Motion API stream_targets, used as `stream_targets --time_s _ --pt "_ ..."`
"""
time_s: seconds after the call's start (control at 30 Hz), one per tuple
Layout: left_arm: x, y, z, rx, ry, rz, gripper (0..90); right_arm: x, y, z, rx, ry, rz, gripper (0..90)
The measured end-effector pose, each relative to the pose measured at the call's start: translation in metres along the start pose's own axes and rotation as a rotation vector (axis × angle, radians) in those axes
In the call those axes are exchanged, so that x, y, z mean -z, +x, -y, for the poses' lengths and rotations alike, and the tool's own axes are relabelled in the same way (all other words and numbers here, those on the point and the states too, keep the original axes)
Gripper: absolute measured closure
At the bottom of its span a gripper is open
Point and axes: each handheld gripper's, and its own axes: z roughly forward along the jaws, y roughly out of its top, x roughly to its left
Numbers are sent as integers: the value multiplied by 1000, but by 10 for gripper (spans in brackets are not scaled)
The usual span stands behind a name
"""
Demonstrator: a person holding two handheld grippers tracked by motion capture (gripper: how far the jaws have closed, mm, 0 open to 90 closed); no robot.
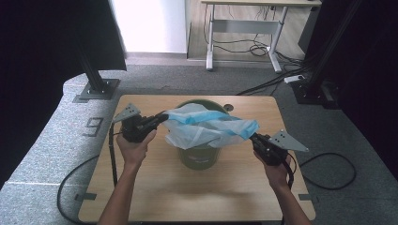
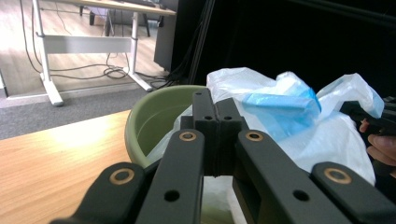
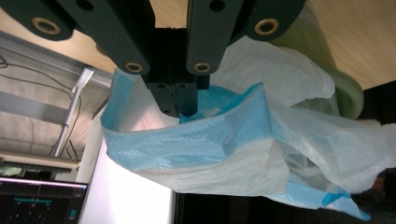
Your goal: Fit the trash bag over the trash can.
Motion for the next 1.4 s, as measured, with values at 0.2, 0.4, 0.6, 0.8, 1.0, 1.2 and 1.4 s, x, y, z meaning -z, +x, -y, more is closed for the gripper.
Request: stream_targets --time_s 0.2,0.4,0.6,0.8,1.0,1.2,1.4 --pt "-2 2 -2 7 9 2 900 -10 -5 -12 -1 -1 12 886" --pt "-1 4 2 2 35 0 900 -13 -6 -9 -24 27 -4 886" --pt "3 4 7 -13 62 -1 900 -6 -5 -2 -34 44 -43 886" --pt "11 3 16 -22 87 3 900 4 1 11 -43 63 -124 886" --pt "16 5 33 -28 118 2 900 5 7 34 -56 120 -192 886" --pt "14 6 38 -20 132 7 900 0 11 49 -71 153 -224 885" --pt "11 8 44 -9 147 9 899 -3 12 55 -81 167 -232 885"
